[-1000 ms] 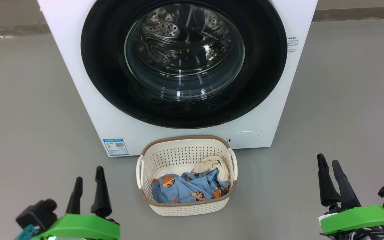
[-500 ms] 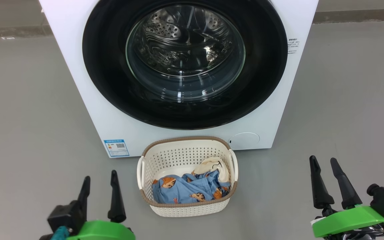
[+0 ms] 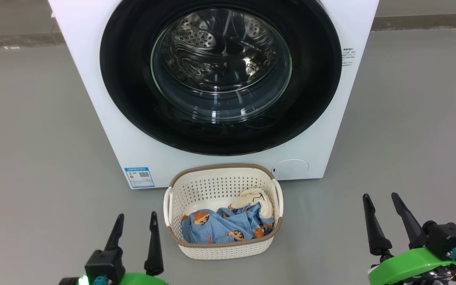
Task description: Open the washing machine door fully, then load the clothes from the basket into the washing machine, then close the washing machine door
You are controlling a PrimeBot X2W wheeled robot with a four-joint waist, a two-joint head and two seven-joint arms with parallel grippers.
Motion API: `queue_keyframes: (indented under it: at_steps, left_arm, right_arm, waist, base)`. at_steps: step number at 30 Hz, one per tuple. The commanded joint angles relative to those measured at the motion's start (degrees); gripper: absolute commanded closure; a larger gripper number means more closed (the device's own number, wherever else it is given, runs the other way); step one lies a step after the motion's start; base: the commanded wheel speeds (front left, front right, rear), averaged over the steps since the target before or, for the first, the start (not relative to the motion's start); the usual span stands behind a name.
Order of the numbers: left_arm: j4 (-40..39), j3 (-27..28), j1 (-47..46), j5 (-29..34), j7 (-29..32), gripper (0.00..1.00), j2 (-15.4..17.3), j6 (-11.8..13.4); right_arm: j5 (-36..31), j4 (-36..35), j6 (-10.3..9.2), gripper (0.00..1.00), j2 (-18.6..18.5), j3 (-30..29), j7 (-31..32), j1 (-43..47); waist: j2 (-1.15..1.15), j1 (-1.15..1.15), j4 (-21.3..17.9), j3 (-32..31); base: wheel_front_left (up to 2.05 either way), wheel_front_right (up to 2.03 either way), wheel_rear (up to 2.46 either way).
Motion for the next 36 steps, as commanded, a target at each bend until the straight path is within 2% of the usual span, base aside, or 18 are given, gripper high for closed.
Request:
queue_keyframes:
  at_steps: [1,13,20,36]
  left_arm:
    - [-1.1,1.3,-2.1,1.5,-1.0,0.0,0.5,0.5]
    - [2.5,1.0,-2.1,5.8,-3.2,0.0,-0.1,0.2]
    - [3.1,1.4,-2.0,4.4,-3.3,0.0,-0.2,-0.7]
    - [3.7,0.8,-1.8,2.8,-3.3,0.0,-0.2,-0.4]
  right_arm:
    - [-1.8,-1.3,0.62,0.0,-0.6,1.1,-0.1,-2.5]
    - [-11.4,-0.9,0.72,0.0,-0.7,1.2,-1.2,-3.2]
    - [-11.0,-0.7,0.73,0.0,-0.7,1.1,-1.3,-3.1]
    - [-10.0,-0.3,0.73,0.0,-0.7,1.1,-1.3,-3.0]
  waist:
    - [0.0,0.0,0.0,0.0]
    - [0.0,0.0,-0.2,-0.4]
    - [0.0,0.0,-0.2,-0.6]
    - [0.0,0.0,-0.4,-0.8]
  base:
    - [0.0,0.0,0.0]
    - [0.0,0.0,0.0]
    - [0.0,0.0,0.0]
    - [0.0,0.0,0.0]
